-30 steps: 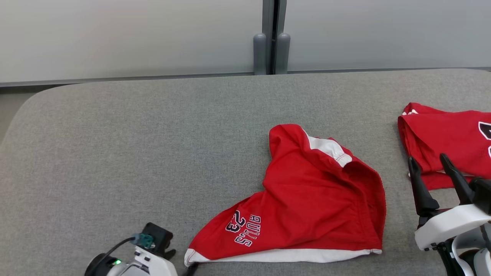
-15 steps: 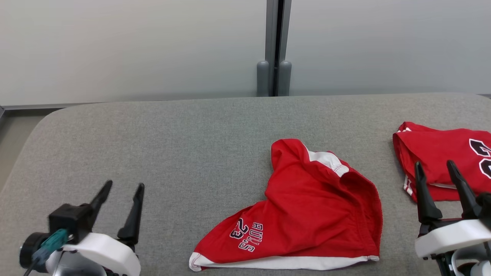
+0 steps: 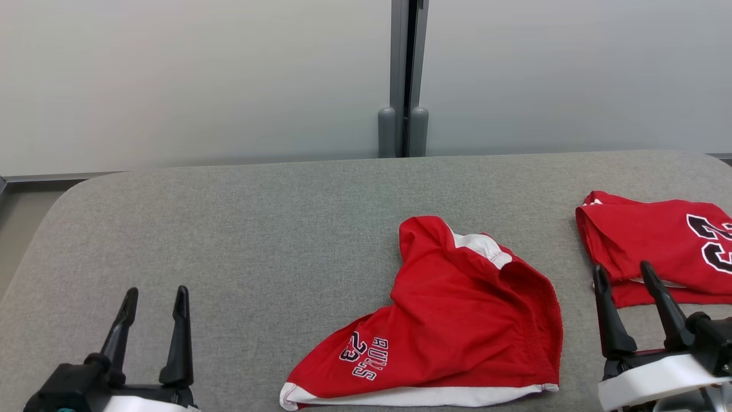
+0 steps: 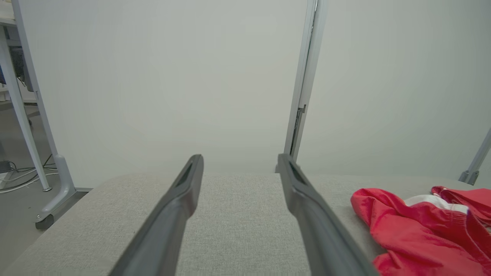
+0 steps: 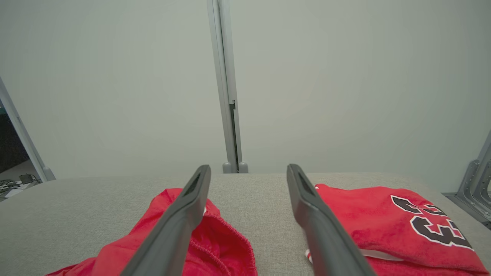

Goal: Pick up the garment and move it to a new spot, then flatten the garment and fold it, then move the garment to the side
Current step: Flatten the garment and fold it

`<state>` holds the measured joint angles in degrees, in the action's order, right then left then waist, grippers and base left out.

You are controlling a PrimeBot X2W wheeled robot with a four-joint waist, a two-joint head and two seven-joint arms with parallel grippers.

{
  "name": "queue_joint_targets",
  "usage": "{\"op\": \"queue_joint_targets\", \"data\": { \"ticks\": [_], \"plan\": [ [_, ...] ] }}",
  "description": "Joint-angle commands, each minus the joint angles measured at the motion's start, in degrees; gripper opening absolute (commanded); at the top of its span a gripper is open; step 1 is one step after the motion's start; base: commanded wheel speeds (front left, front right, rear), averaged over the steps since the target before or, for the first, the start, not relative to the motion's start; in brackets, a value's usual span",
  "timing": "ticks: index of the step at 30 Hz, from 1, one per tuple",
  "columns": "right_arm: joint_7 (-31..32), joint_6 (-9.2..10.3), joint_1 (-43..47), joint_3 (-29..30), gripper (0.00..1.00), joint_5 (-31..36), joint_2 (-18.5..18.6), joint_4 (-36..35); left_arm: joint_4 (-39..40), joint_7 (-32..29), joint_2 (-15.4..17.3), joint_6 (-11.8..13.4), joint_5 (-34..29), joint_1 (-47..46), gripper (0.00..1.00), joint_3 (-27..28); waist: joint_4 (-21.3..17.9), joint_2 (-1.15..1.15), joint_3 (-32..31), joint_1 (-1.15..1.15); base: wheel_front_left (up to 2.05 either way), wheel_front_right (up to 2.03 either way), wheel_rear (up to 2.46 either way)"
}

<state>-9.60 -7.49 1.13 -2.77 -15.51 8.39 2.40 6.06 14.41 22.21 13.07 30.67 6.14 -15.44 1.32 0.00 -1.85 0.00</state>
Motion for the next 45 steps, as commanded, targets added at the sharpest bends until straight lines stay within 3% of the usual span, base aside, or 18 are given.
{"op": "queue_joint_targets", "data": {
  "ticks": [1, 19, 24, 32, 37, 39, 45],
  "plan": [
    [-0.04, -0.03, 0.26, -0.16, 1.0, -0.04, 0.41, 0.07, -0.48, 0.28, -0.12, -0.49, -0.26, 0.59, 1.0, 0.25, -0.03, 0.0, -0.03, 0.0, 0.0, 0.0, 0.0],
    [0.2, -0.03, -0.81, -0.12, 1.0, -0.18, 0.72, 0.92, -3.39, 0.75, -1.57, -2.19, -1.43, -0.91, 1.0, 0.59, 0.09, 0.0, -0.35, 0.0, 0.0, 0.0, 0.0],
    [6.33, -0.03, 0.44, -1.62, 1.0, -0.68, 2.26, 2.23, -3.03, -0.21, -1.83, -3.38, 1.0, -0.08, 1.0, 0.63, -0.12, 0.0, -0.02, 0.0, 0.0, 0.0, 0.0],
    [21.64, -0.02, 3.36, -8.34, 1.0, -8.71, 6.68, 3.94, -4.19, -14.17, 0.4, -5.73, 4.96, 2.55, 1.0, -4.75, 0.29, 0.0, 1.26, 0.0, 0.0, 0.0, 0.0],
    [25.87, -0.03, 3.79, -9.87, 1.0, -10.95, 7.22, 3.83, -4.23, -21.4, 0.94, -6.48, 7.46, 2.63, 1.0, -7.01, 0.78, 0.0, 2.45, 0.0, 0.0, 0.0, 0.0],
    [26.98, -0.03, 3.06, -10.65, 1.0, -11.4, 7.76, 3.5, -4.97, -24.33, 1.65, -7.85, 8.12, 1.45, 1.0, -8.38, 1.07, 0.0, 3.45, 0.0, 0.0, 0.0, 0.0],
    [28.99, -0.03, 2.23, -12.22, 1.0, -11.99, 7.9, 4.1, -6.82, -27.13, 1.19, -10.03, 8.17, -0.82, 1.0, -11.12, 1.4, 0.0, 4.69, 0.0, 0.0, 0.0, 0.0]
  ]
}}
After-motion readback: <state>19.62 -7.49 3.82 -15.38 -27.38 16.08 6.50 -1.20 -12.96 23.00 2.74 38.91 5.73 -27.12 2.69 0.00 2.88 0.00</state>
